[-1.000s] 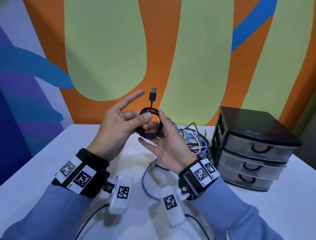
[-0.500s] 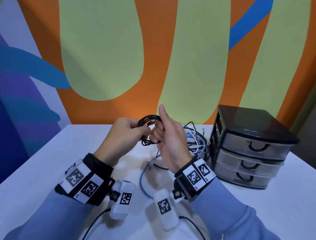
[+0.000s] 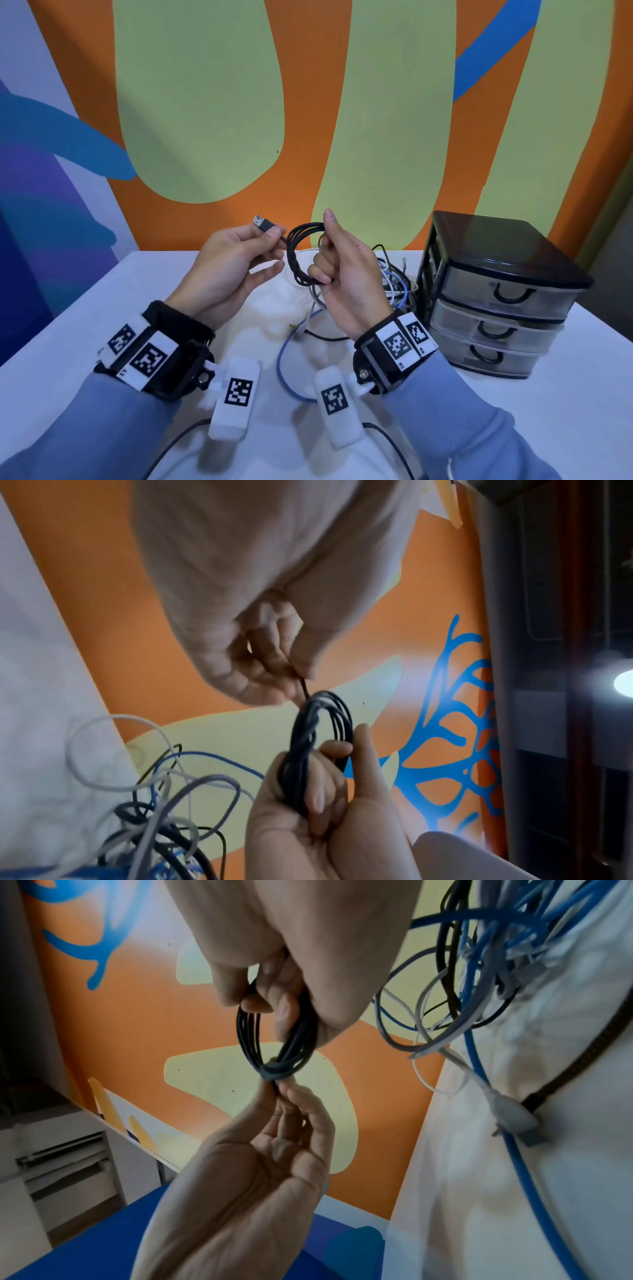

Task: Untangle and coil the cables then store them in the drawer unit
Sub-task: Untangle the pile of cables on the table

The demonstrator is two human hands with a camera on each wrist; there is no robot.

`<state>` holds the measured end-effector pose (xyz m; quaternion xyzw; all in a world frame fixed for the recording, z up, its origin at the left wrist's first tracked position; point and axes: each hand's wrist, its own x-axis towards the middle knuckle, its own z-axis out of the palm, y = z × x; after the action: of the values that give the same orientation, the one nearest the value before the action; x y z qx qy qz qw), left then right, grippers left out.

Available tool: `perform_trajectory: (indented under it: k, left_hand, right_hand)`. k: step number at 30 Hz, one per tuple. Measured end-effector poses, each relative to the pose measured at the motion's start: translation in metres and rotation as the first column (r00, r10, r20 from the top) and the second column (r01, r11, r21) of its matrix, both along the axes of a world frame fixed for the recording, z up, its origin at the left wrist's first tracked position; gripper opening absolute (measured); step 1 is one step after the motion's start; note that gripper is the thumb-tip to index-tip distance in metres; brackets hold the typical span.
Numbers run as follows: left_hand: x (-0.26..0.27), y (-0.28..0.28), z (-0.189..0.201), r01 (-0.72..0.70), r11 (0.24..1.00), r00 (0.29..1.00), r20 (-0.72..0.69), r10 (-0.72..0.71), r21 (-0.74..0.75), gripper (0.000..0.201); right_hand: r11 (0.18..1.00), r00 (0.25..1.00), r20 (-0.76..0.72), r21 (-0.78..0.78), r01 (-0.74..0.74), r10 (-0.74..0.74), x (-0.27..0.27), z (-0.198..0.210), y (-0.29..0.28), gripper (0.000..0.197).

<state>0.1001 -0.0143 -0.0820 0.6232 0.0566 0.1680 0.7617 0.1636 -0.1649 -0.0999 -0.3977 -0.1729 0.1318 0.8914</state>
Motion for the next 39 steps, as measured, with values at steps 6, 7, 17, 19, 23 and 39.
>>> perform_trajectory:
  k: [6,7,17,19,23,39]
  left_hand:
    - [0.009,-0.006,-0.007,-0.097,0.983,0.988,0.101,0.113,-0.159,0.014]
    - [0.009,-0.008,-0.007,-0.086,0.985,0.988,0.114,0.104,-0.153,0.012]
    - [-0.003,-0.003,-0.003,-0.032,0.976,0.999,-0.004,0.033,0.216,0.029]
    - [-0.004,-0.003,-0.002,-0.09,0.935,0.996,0.029,0.086,0.343,0.029]
    - [0.001,-0.002,-0.009,-0.151,0.851,0.988,0.04,0.151,0.502,0.024]
    - [0.007,0.01,-0.012,-0.365,0.763,0.924,0.107,0.367,0.534,0.014]
  right_hand:
    - [1.0,0.999,-0.032,-0.009,0.026,-0.027,0.005,0.0,-0.002,0.038]
    - [0.999,0.999,-0.033,-0.022,0.042,-0.043,0.006,-0.001,-0.003,0.036]
    - [0.974,0.989,-0.025,-0.178,0.139,-0.145,0.004,-0.008,0.003,0.026]
    - [0.978,0.989,-0.05,-0.161,0.129,-0.139,0.007,-0.007,0.001,0.023]
    - [0.983,0.997,-0.047,-0.175,0.05,-0.059,0.007,-0.009,0.003,0.014]
    - [0.846,0.857,0.389,-0.273,0.458,-0.339,0.012,-0.016,0.002,0.017]
